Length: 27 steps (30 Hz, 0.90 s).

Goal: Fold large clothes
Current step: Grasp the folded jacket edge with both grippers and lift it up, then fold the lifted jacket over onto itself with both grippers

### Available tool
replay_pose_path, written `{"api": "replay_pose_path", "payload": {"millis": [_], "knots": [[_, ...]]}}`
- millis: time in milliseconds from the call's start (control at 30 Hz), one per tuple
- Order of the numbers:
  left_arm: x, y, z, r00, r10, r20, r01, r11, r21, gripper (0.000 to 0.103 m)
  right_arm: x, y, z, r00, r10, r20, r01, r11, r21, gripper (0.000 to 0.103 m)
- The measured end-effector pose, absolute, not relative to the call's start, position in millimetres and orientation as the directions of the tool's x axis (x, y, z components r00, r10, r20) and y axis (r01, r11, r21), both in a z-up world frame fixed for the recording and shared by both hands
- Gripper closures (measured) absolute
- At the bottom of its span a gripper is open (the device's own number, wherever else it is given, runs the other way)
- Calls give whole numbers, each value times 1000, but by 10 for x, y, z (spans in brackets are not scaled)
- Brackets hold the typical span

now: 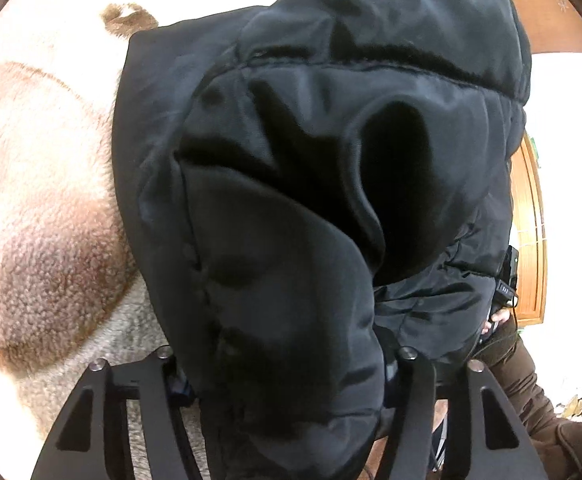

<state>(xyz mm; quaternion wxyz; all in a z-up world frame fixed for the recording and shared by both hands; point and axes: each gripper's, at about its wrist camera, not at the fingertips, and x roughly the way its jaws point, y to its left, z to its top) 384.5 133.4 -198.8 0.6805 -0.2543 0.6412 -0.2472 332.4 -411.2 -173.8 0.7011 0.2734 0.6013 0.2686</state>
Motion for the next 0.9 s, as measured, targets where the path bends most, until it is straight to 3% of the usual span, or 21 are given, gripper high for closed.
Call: {"api": "replay_pose_path", "payload": {"millis": [367, 900], "knots": [[3668, 1220, -1756, 119, -666, -736, 15, 742, -670, 64, 3221, -3793, -1560, 196, 672, -714, -69, 736, 674, 61], [3313, 1388, -1044, 289, -701, -653, 109, 701, -705, 69, 2897, -3523, -914, 331, 696, -637, -192, 711, 676, 66]]}}
